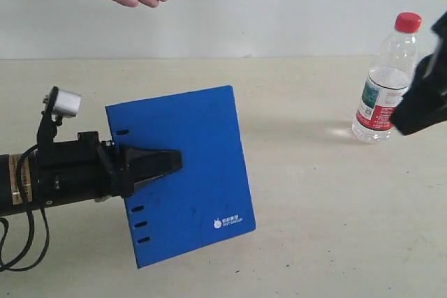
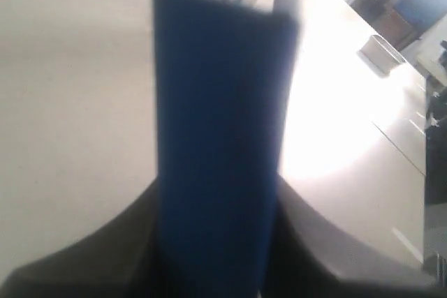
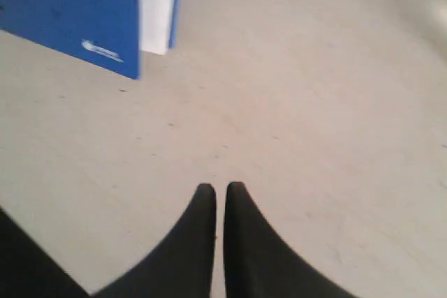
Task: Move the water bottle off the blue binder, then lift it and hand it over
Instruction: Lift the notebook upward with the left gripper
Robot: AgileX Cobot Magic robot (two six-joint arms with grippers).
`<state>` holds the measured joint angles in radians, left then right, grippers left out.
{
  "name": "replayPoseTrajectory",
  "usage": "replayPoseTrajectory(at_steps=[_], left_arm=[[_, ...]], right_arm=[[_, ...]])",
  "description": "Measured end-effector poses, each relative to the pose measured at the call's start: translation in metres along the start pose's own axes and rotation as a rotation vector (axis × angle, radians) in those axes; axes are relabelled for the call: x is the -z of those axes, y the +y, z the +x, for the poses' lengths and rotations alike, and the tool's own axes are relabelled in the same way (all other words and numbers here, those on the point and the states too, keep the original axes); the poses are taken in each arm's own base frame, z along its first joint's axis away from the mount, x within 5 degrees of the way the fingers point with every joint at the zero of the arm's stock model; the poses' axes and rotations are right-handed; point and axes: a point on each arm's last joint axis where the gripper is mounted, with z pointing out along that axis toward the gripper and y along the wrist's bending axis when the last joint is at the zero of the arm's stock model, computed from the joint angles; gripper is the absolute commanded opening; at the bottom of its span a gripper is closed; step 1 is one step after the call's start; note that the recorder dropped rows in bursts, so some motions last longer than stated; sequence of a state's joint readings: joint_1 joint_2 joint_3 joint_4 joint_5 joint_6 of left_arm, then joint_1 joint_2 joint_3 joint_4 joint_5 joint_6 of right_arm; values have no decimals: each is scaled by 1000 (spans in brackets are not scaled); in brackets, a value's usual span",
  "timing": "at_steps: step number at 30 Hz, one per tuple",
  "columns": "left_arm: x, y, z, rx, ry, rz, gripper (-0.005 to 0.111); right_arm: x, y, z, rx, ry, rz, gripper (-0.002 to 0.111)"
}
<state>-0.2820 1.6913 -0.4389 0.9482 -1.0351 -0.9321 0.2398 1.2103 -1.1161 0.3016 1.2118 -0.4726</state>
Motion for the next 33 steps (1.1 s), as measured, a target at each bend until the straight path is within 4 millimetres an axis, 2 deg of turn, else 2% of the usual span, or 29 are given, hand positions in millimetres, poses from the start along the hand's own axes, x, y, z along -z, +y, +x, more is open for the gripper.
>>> replayPoseTrajectory(at_steps=[7,12,14,17,20,25,29,33], left_arm=[[-5,-28,-13,-102,-65,-96,4],[-7,-41,-20,-125,-159,-206,4],[-6,-41,-26,-131,-223,-274,4],[-1,-36,-32,-137,-283,-377,4],[2,-32,-34,-138,-298,-438,4],[0,-34,-45,-150,-335,-442,4],[-3,-38,-57,-160,-381,-428,4],[-3,-39,-63,-177,-409,-441,4]], right_arm=[[61,11,36,-84,-140,268,0],[77,9,51,-131,-163,404,0],[71,2,59,-156,-115,474,0],[46,-9,75,-176,6,533,0],[18,-12,96,-186,124,521,0],[-16,-11,122,-243,199,496,0],[-29,-11,133,-259,231,484,0],[-33,-11,136,-259,241,481,0]])
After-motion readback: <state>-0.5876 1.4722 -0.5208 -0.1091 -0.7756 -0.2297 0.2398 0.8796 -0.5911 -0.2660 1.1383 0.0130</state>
